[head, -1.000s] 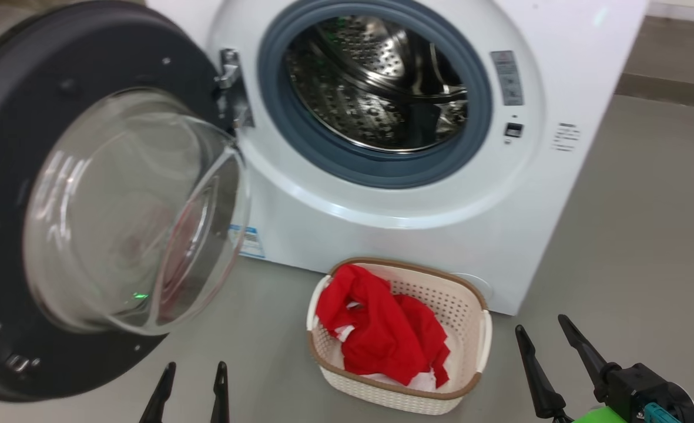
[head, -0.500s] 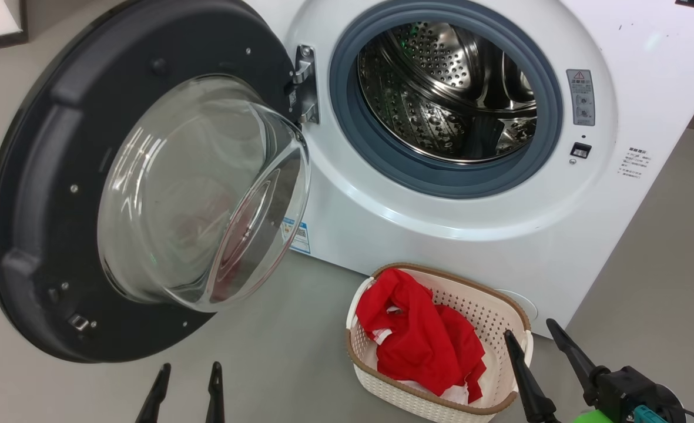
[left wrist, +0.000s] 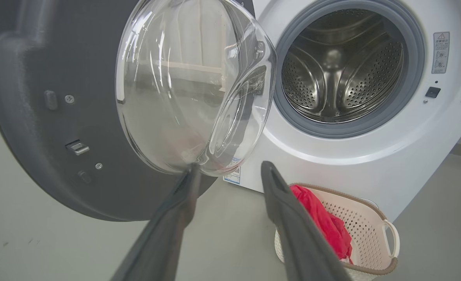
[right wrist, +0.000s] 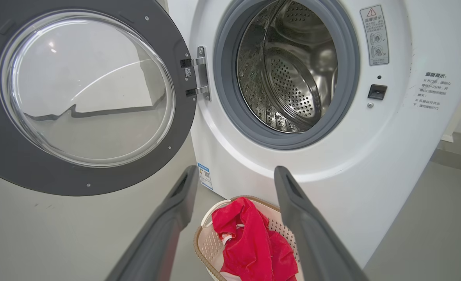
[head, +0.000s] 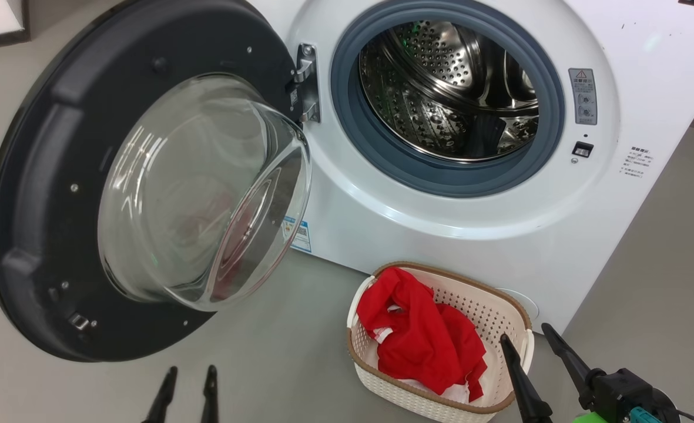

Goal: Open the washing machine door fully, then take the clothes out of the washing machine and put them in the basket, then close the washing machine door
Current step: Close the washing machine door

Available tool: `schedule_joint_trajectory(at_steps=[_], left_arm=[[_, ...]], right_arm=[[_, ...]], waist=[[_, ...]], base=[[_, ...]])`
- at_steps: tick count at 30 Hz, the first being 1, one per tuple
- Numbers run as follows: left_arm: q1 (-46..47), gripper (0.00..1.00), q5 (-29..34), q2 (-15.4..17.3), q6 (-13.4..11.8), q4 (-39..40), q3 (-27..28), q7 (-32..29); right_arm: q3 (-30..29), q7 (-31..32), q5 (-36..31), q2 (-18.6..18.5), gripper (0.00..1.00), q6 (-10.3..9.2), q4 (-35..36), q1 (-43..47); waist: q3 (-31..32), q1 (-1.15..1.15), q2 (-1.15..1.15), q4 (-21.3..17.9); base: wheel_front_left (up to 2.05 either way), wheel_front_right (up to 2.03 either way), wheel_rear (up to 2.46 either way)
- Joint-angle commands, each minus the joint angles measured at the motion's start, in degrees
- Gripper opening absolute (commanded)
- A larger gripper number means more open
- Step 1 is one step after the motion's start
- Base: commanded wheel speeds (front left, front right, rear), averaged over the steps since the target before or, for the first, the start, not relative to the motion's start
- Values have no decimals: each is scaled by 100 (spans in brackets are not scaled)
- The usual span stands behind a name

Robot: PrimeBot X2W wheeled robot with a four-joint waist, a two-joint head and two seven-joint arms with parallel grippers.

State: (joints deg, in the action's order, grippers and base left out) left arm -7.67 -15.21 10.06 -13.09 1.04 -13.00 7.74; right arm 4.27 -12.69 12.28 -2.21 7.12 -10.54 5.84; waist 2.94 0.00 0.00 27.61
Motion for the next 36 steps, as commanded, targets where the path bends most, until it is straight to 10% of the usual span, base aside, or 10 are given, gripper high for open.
schedule_joint_trajectory(at_steps=[1, 15, 25, 36], left_arm=[[286, 0, -20, 66, -13, 111, 177, 76], [354, 0, -660, -95, 338, 408, 327, 429], [582, 0, -4310, -665, 1509, 1285, 1599, 659], [1270, 0, -6806, -251, 1697, 1358, 3480, 547]], right_arm=[[129, -59, -3, -66, 100, 36, 117, -183], [92, -57, -13, -66, 100, 36, 144, -173], [74, -37, -43, -66, 100, 36, 186, -185], [41, -11, -69, -66, 100, 36, 232, -193]], waist=[[-6, 0, 0, -3], [-33, 0, 0, 73], [-53, 0, 0, 111], [-69, 0, 0, 95]], base=[[0, 0, 0], [0, 0, 0], [0, 0, 0], [0, 0, 0]])
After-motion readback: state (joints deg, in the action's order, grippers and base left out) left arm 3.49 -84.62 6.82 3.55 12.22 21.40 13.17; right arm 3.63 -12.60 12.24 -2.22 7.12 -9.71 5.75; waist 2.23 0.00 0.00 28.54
